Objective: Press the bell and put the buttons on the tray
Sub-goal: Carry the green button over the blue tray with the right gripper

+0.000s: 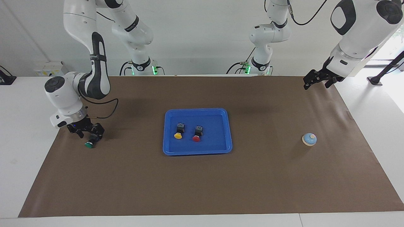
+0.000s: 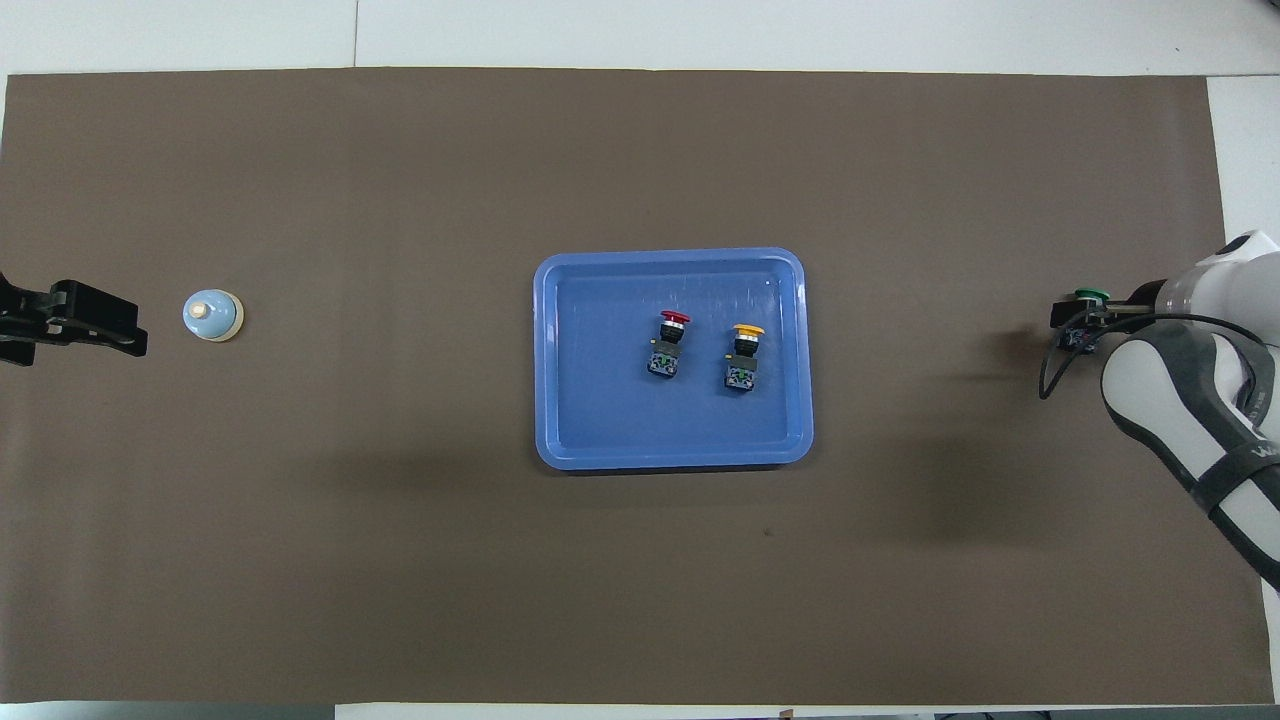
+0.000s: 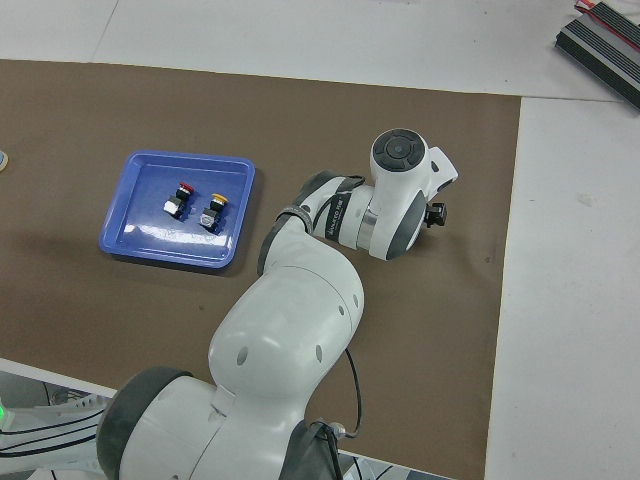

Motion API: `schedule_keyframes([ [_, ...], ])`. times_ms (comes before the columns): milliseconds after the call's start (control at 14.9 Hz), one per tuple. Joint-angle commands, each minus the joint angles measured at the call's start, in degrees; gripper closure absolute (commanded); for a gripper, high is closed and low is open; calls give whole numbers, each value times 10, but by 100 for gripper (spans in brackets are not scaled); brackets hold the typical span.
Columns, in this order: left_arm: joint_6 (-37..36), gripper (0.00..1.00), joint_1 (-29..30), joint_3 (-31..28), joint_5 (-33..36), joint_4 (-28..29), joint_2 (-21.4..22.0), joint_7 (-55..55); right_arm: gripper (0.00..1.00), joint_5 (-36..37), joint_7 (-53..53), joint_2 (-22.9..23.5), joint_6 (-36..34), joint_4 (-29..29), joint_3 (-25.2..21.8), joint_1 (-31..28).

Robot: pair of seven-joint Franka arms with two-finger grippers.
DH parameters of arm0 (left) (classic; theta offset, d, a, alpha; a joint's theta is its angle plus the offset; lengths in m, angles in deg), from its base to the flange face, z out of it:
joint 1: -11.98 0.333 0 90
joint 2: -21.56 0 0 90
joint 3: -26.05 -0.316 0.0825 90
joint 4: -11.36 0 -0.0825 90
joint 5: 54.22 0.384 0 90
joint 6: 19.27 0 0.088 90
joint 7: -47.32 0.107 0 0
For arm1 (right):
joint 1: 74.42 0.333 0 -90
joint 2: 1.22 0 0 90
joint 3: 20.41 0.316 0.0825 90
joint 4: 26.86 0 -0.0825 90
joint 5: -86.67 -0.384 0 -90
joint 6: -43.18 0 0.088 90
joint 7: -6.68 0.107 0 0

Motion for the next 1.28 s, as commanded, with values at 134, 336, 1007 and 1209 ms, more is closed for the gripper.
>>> schedule_keyframes([
  [134,7,0,-1,-3,1,16,14,-2,5,7,38,14,13,-3,4,-1],
  [336,7,0,-1,-3,1,16,14,-2,57,7,38,15,7,-4,4,-5],
  [1007,7,0,-1,-3,1,16,14,-2,100,12,23,11,-184,124,6,38],
  [1209,7,0,-1,-3,1,16,14,-2,100,1,38,16,-253,203,7,102],
])
